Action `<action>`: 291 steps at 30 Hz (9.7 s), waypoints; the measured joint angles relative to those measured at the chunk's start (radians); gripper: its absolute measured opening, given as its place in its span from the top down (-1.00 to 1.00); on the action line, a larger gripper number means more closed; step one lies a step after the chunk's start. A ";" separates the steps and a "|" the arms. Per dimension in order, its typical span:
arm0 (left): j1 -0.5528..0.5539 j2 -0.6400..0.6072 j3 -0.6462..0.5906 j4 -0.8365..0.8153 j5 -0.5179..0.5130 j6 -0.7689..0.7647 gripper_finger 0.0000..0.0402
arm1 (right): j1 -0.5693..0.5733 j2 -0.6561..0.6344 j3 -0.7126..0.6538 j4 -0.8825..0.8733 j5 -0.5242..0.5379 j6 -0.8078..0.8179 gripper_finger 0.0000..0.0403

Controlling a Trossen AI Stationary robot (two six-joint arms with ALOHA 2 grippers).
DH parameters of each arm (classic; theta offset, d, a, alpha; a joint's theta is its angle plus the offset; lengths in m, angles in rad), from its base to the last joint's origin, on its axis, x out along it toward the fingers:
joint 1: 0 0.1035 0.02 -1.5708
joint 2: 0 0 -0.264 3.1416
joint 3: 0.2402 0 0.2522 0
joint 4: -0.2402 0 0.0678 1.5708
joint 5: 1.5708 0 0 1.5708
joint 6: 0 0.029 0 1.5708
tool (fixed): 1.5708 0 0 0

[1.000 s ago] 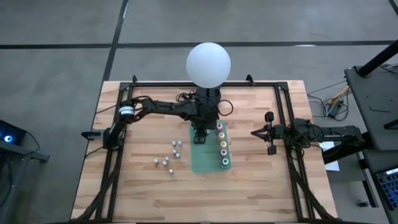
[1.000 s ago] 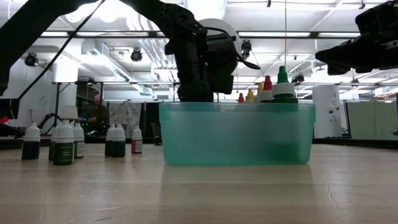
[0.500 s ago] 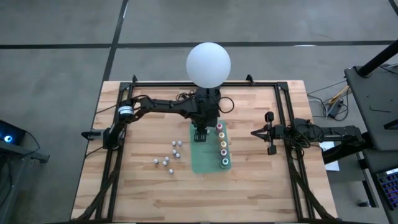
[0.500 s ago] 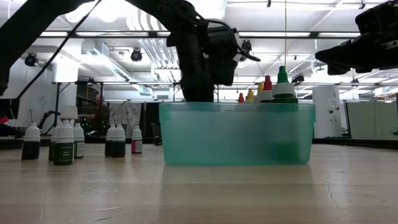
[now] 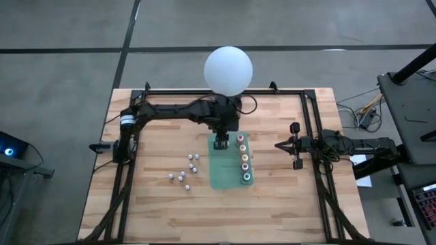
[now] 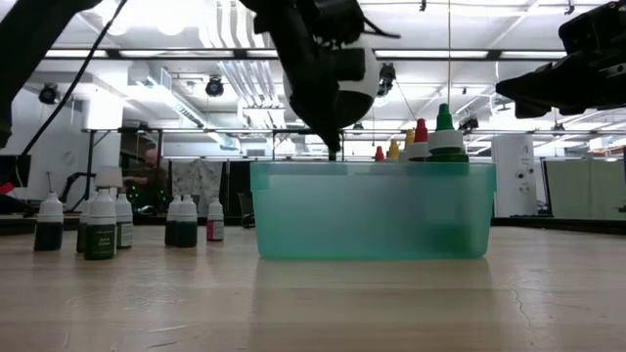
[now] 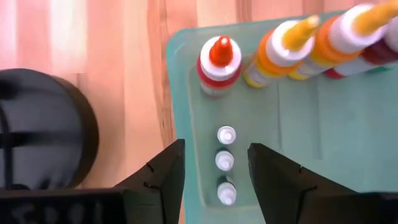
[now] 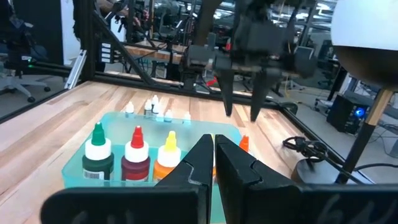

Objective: Pick & Place food coloring
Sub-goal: Put the small black food coloring bottle into the green bin

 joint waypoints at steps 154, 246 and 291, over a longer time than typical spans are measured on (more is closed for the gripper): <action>-0.099 -0.335 -0.703 0.072 0.000 -0.062 0.77 | -0.001 0.023 0.000 0.000 -0.001 -0.002 0.96; -0.097 0.132 0.083 -0.099 0.074 0.498 0.78 | 0.000 0.023 0.000 0.000 -0.001 0.000 0.96; -0.092 0.202 0.134 -0.089 0.083 -0.030 0.78 | -0.001 0.023 0.000 0.000 0.000 -0.002 0.96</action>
